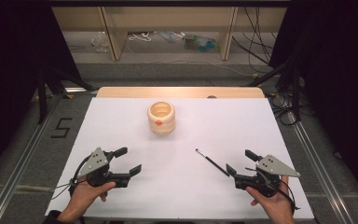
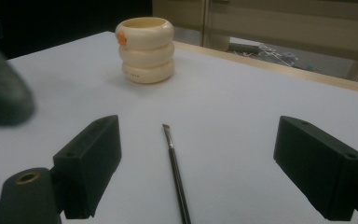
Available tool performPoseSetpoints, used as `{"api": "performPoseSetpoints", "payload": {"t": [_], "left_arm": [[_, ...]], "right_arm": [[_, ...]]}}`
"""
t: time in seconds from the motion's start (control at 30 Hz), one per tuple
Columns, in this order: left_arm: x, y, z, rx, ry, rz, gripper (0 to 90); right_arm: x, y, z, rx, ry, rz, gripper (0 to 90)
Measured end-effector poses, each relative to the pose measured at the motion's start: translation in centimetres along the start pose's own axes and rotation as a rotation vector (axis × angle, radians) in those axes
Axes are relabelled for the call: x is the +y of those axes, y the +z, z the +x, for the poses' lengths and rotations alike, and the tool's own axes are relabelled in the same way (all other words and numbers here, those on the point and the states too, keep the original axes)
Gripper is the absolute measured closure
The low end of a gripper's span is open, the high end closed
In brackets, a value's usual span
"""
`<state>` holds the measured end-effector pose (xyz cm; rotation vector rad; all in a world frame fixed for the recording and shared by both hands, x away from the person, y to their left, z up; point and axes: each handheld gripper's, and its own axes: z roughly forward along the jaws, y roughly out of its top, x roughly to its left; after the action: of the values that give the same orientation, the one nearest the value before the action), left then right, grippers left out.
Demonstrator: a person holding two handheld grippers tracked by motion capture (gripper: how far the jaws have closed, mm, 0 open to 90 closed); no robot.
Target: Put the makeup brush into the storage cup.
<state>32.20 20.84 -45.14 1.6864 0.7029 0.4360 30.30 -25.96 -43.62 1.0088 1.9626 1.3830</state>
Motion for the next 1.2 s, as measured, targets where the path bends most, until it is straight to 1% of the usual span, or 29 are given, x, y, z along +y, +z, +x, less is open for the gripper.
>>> {"api": "performPoseSetpoints", "payload": {"t": [0.07, 0.1, 0.13, 0.17, 0.2, 0.37, 0.4, 0.47, 0.5, 0.53, 0.57, 0.6, 0.67, 0.73, 0.77, 0.8, 0.87, 0.97, 1.03, 1.07, 1.1, 1.17, 1.2], "left_arm": [[0.0, 0.0, 0.0, -0.001, -0.006, -0.001, 16.1], [0.0, 0.0, -0.1, -0.002, -0.004, -0.001, 16.1], [0.0, 0.0, -0.1, -0.002, -0.004, -0.001, 16.1], [0.0, 0.0, -0.1, -0.002, -0.004, 0.001, 16.1], [0.0, 0.0, -0.1, -0.003, -0.005, 0.000, 16.2], [0.0, 0.0, -0.1, -0.003, -0.005, 0.001, 16.1], [0.0, 0.1, -0.1, -0.003, -0.005, 0.001, 16.1], [0.0, 0.1, -0.1, -0.003, -0.006, 0.001, 16.2], [0.0, 0.1, -0.1, -0.004, -0.009, 0.002, 16.2], [-0.1, 0.1, -0.1, -0.002, -0.018, 0.003, 16.2], [0.0, 0.2, -0.1, -0.005, -0.002, 0.003, 16.2], [-0.1, 0.2, -0.1, -0.007, -0.006, 0.000, 16.1], [-0.1, 0.2, -0.1, -0.007, -0.007, 0.001, 16.1], [-0.1, 0.2, -0.1, -0.006, -0.007, 0.003, 16.1], [-0.1, 0.2, -0.1, -0.006, -0.006, 0.004, 16.2], [-0.1, 0.2, -0.1, -0.006, -0.006, 0.004, 16.2], [-0.1, 0.2, -0.1, -0.006, -0.006, 0.004, 16.1], [-0.1, 0.3, -0.1, -0.004, -0.005, 0.008, 16.1], [-0.1, 0.3, -0.1, -0.003, -0.006, 0.009, 16.2], [-0.1, 0.3, -0.1, -0.003, -0.005, 0.010, 16.2], [-0.1, 0.3, -0.1, -0.004, -0.006, 0.006, 16.1], [-0.1, 0.3, -0.1, -0.005, -0.006, 0.006, 16.1], [-0.1, 0.3, -0.1, -0.005, -0.006, 0.006, 16.1]], "right_arm": [[0.0, 0.0, 0.0, 0.006, 0.000, -0.001, 16.1], [0.0, -0.1, 0.0, 0.001, -0.008, 0.026, 16.2], [0.0, -0.1, 0.0, 0.001, -0.008, 0.026, 16.2], [-0.1, 0.1, 0.2, 0.018, 0.011, 0.002, 16.2], [-0.1, 0.2, 0.2, 0.015, -0.002, -0.005, 16.2], [0.0, 0.2, 0.2, 0.019, -0.005, 0.001, 16.3], [0.1, 0.2, 0.2, 0.022, -0.011, 0.030, 16.8], [0.0, 0.3, 0.2, 0.037, -0.019, 0.057, 16.8], [0.0, 0.3, 0.2, 0.037, -0.019, 0.057, 16.8], [0.1, 0.3, 0.3, 0.040, -0.031, 0.085, 16.8], [0.2, 0.6, 0.3, 0.046, -0.044, 0.085, 16.5], [0.3, 0.8, 0.4, 0.064, -0.046, 0.107, 16.1], [0.4, 1.0, 0.5, 0.072, -0.049, 0.117, 16.1], [0.7, 1.2, 0.5, 0.068, -0.087, 0.126, 16.1], [0.9, 1.4, 0.7, 0.065, -0.107, 0.150, 16.0], [0.9, 1.4, 0.7, 0.065, -0.107, 0.150, 16.0], [1.2, 1.7, 0.7, 0.064, -0.129, 0.164, 16.0], [1.6, 2.1, 0.7, 0.068, -0.133, 0.180, 15.9], [1.9, 2.6, 0.6, 0.072, -0.147, 0.214, 17.5], [2.2, 3.2, 0.6, 0.079, -0.174, 0.262, 20.9], [2.4, 3.6, 0.6, 0.090, -0.191, 0.282, 21.3], [2.7, 4.2, 0.6, 0.088, -0.204, 0.325, 21.3], [2.7, 4.2, 0.6, 0.088, -0.204, 0.325, 21.3]]}}
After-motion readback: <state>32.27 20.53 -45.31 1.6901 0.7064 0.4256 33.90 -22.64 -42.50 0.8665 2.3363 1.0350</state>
